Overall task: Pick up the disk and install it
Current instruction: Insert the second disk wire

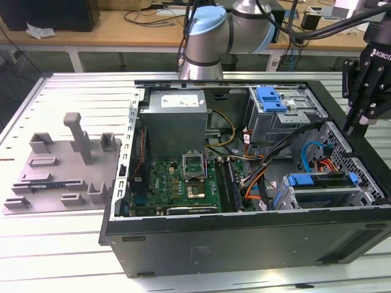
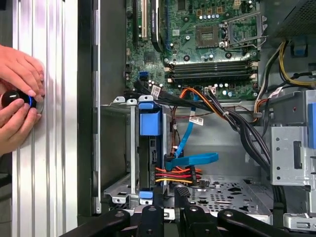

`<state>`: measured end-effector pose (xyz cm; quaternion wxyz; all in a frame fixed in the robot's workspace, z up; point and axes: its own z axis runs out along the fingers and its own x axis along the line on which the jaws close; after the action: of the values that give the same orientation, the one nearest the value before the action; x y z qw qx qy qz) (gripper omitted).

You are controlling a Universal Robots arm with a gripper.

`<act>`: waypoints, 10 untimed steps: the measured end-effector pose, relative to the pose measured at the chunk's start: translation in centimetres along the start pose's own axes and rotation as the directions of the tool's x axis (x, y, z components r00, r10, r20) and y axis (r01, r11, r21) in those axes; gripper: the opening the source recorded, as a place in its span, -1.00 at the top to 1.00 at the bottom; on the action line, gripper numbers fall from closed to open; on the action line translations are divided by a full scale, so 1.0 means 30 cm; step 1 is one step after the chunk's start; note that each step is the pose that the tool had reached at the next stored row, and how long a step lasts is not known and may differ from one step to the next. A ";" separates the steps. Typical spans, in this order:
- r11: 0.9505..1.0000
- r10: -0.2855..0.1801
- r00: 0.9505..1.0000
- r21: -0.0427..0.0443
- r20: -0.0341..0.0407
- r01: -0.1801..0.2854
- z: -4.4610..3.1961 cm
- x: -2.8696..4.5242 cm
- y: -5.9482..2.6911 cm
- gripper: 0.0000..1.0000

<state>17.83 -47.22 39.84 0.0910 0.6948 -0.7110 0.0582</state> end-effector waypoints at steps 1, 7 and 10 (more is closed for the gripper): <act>1.000 0.000 1.000 0.000 0.000 0.000 0.004 -0.001 0.000 0.52; 1.000 0.015 1.000 -0.003 0.001 -0.015 0.019 -0.004 0.002 0.37; 0.999 0.051 0.999 -0.014 0.002 -0.051 0.025 -0.005 0.002 0.37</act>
<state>17.73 -47.23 39.07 0.0934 0.6758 -0.7291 0.0549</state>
